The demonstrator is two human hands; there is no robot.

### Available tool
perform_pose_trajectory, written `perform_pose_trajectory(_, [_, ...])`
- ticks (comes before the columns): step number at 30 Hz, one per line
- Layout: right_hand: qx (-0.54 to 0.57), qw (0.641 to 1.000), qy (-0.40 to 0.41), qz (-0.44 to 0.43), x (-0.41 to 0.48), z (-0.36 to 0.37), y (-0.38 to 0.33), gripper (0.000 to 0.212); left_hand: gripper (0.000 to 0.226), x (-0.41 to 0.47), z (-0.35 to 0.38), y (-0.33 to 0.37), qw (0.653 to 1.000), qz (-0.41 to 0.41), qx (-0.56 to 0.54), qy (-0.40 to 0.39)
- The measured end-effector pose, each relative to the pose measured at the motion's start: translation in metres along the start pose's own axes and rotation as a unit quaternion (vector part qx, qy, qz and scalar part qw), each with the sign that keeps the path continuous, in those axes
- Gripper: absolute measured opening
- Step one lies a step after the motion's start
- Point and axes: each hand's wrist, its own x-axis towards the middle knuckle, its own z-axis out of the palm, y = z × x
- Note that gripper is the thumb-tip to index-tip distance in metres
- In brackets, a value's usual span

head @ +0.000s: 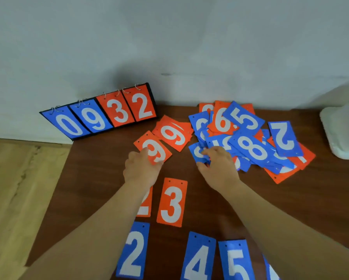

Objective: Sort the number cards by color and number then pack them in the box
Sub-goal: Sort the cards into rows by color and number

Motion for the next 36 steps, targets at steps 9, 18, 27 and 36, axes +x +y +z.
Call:
perform_pose_trajectory(9, [-0.216, 0.974, -0.055, -0.03, 0.104, 0.055, -0.066, 0.056, 0.072, 0.07, 0.01, -0.04, 0.984, 0.13, 0.113, -0.051])
perform_pose_trajectory(18, [-0.193, 0.98, -0.044, 0.025, 0.111, 0.079, -0.094, 0.058, 0.071, 0.114, -0.028, -0.132, 0.976, 0.145, 0.158, -0.037])
perform_pose_trajectory(27, [-0.126, 0.983, -0.043, 0.123, 0.132, 0.071, -0.106, 0.063, 0.086, 0.113, -0.016, -0.095, 0.997, 0.041, 0.034, -0.046])
perform_pose_trajectory(36, [-0.062, 0.987, 0.046, 0.139, 0.118, 0.064, -0.097, 0.037, 0.078, 0.116, -0.027, -0.1, 0.999, -0.003, -0.044, -0.014])
